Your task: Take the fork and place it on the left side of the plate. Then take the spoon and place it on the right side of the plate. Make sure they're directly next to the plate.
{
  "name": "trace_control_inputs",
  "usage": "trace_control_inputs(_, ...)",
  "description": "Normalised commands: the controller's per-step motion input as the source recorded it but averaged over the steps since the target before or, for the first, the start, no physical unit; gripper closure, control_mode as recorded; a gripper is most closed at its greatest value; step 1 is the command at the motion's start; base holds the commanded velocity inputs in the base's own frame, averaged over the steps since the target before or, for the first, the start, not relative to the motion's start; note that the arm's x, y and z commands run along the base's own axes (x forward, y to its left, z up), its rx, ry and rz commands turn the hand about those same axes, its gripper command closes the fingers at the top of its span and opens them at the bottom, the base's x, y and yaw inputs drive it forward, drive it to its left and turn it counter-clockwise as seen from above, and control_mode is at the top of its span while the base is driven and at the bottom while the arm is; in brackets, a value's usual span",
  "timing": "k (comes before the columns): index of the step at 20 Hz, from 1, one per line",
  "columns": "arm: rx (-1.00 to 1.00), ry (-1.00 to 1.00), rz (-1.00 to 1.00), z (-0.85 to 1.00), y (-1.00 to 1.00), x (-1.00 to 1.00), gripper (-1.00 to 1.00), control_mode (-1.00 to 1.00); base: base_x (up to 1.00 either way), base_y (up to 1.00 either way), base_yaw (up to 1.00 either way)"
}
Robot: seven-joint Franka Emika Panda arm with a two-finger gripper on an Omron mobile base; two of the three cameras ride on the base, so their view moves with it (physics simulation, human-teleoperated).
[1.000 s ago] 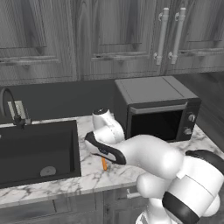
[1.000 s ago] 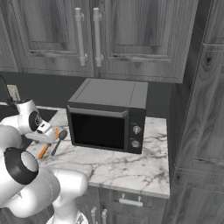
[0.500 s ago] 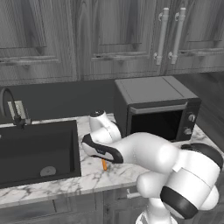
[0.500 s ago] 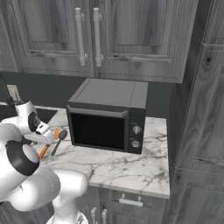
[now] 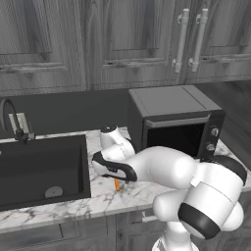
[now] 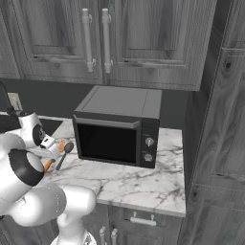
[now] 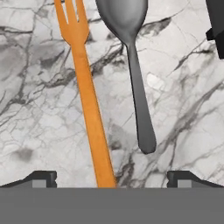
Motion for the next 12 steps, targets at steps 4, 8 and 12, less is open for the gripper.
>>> trace_control_inputs(4,0.00,0.01,0.00,-0.05,0.00,0.08,-1.00,-1.00,0.00,0.00,0.00)
trace_control_inputs(8,0.00,0.00,0.00,-0.08,0.01,0.10,-1.00,-1.00,0.00,0.00,0.00)
trace_control_inputs(12,0.00,0.00,0.00,-0.14,0.01,0.10,-1.00,-1.00,0.00,0.00,0.00)
